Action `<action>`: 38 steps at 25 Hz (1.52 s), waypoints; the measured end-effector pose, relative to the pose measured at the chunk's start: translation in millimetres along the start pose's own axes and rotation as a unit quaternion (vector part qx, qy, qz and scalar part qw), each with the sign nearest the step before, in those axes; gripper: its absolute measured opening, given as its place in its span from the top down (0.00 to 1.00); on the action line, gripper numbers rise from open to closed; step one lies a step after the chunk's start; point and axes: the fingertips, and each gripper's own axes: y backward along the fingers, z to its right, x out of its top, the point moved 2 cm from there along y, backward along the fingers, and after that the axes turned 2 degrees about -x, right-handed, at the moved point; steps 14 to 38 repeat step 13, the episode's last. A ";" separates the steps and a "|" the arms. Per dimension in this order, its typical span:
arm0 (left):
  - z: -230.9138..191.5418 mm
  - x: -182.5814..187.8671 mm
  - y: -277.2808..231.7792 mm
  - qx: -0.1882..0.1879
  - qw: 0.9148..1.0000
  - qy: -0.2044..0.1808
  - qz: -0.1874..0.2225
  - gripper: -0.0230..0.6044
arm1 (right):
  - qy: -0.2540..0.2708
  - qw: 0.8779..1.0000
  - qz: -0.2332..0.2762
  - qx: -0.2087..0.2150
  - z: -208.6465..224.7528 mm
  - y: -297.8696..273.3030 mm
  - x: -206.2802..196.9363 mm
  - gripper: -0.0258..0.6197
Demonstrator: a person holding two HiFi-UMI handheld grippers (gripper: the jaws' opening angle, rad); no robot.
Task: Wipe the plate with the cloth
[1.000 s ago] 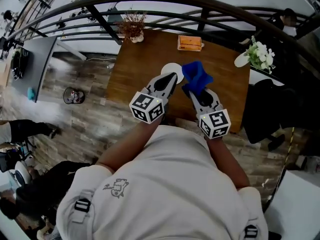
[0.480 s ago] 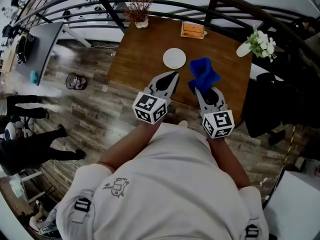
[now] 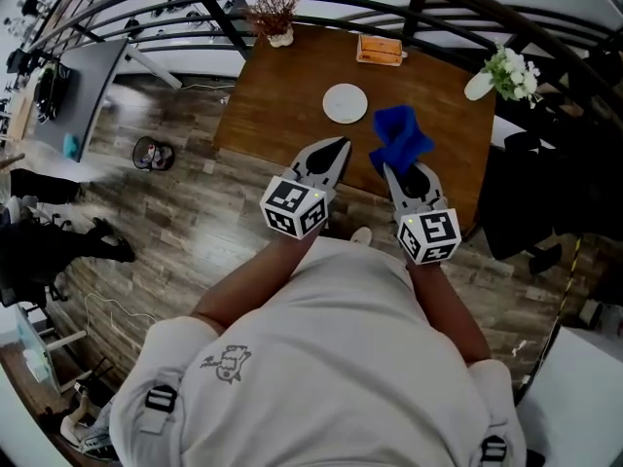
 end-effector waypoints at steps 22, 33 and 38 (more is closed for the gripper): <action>8.8 -7.4 3.3 0.002 1.000 0.008 -0.001 0.95 | 0.004 1.000 0.003 0.005 -0.5 8.7 -2.9 0.79; 8.8 -7.4 3.3 0.002 1.000 0.008 -0.001 0.95 | 0.004 1.000 0.003 0.005 -0.5 8.7 -2.9 0.79; 8.8 -7.4 3.3 0.002 1.000 0.008 -0.001 0.95 | 0.004 1.000 0.003 0.005 -0.5 8.7 -2.9 0.79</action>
